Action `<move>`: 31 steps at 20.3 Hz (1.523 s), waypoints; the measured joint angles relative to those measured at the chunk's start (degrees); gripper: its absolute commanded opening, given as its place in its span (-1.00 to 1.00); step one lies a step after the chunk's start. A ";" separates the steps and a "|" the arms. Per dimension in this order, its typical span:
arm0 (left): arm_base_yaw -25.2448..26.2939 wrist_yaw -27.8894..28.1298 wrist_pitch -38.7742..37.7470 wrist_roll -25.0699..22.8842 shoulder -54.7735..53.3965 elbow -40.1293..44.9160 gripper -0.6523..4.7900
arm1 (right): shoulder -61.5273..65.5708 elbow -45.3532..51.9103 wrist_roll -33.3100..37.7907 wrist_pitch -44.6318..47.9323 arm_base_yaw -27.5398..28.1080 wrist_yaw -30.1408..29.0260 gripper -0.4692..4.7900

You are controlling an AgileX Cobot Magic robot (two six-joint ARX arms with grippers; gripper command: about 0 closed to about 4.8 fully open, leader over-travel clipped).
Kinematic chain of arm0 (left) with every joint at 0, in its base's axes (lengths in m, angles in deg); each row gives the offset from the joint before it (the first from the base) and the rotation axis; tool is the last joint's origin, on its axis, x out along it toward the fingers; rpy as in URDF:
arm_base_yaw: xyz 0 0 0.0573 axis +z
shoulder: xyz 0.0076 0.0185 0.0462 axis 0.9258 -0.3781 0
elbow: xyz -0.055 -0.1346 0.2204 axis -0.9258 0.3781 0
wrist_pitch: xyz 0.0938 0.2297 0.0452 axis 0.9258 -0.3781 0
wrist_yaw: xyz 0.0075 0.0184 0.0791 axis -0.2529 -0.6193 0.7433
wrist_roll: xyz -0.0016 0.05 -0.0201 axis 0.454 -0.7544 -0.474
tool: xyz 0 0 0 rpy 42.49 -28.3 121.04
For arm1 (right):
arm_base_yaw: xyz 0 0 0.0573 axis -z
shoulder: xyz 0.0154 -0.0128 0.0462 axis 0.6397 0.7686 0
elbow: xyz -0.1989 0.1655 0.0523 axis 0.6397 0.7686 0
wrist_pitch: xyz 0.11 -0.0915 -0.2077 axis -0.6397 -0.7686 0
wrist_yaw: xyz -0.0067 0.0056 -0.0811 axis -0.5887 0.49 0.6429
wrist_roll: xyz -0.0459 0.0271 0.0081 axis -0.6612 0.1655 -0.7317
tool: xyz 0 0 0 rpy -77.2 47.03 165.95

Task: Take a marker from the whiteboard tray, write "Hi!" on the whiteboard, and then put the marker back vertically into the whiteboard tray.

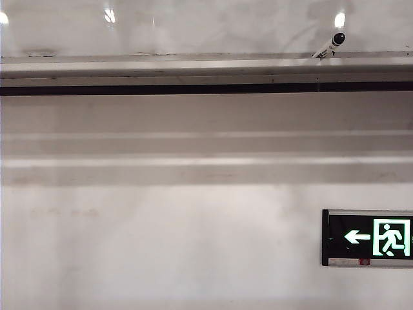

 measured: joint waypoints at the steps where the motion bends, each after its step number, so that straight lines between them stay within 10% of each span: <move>1: 0.00 0.00 0.00 1.07 0.00 0.00 -0.78 | -3.08 0.02 0.00 -1.16 0.00 -0.02 -0.84; 9: 0.00 0.07 -0.79 2.45 2.67 0.98 -0.78 | -20.46 0.79 -0.02 -17.11 0.00 -0.02 -0.84; 22: 0.00 16.98 7.89 -0.57 36.11 42.64 -0.78 | -41.64 36.65 -2.80 -12.96 0.02 2.29 -0.83; 31: 0.00 14.14 17.88 1.86 41.00 62.49 -0.78 | -42.71 41.59 -2.80 -16.72 0.02 3.13 -0.77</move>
